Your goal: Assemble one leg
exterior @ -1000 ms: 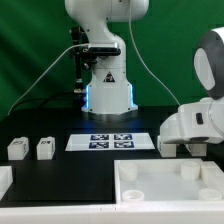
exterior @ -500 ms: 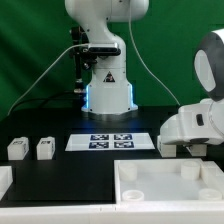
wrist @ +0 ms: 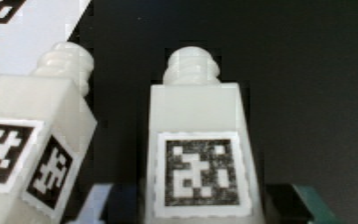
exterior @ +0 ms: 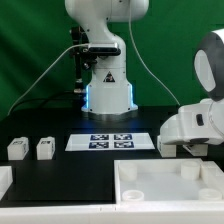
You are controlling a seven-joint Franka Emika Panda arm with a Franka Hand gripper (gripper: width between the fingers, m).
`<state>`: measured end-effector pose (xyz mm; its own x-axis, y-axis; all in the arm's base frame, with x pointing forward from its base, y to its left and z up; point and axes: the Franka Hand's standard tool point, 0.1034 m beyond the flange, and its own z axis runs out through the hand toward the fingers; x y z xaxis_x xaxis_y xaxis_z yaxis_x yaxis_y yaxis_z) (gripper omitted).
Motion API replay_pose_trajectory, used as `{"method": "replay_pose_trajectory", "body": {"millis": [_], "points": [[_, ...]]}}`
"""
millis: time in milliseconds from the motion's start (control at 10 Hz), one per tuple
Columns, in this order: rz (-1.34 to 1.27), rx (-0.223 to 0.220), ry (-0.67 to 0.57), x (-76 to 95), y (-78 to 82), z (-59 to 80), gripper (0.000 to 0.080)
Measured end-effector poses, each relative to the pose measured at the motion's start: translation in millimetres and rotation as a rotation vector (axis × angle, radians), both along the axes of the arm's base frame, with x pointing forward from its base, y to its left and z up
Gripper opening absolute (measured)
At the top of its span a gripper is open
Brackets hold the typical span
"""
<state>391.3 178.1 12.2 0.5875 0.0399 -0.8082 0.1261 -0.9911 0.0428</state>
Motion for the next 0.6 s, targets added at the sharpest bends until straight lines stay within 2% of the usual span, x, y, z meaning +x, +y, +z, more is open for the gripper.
{"method": "replay_pose_trajectory", "body": {"millis": [400,600], "points": [[-0.023,0.016,-0.091,34.9,-5.5,57.1,0.0291],[-0.033,0.020,-0.128,40.1,-10.9,73.1,0.0291]]}}
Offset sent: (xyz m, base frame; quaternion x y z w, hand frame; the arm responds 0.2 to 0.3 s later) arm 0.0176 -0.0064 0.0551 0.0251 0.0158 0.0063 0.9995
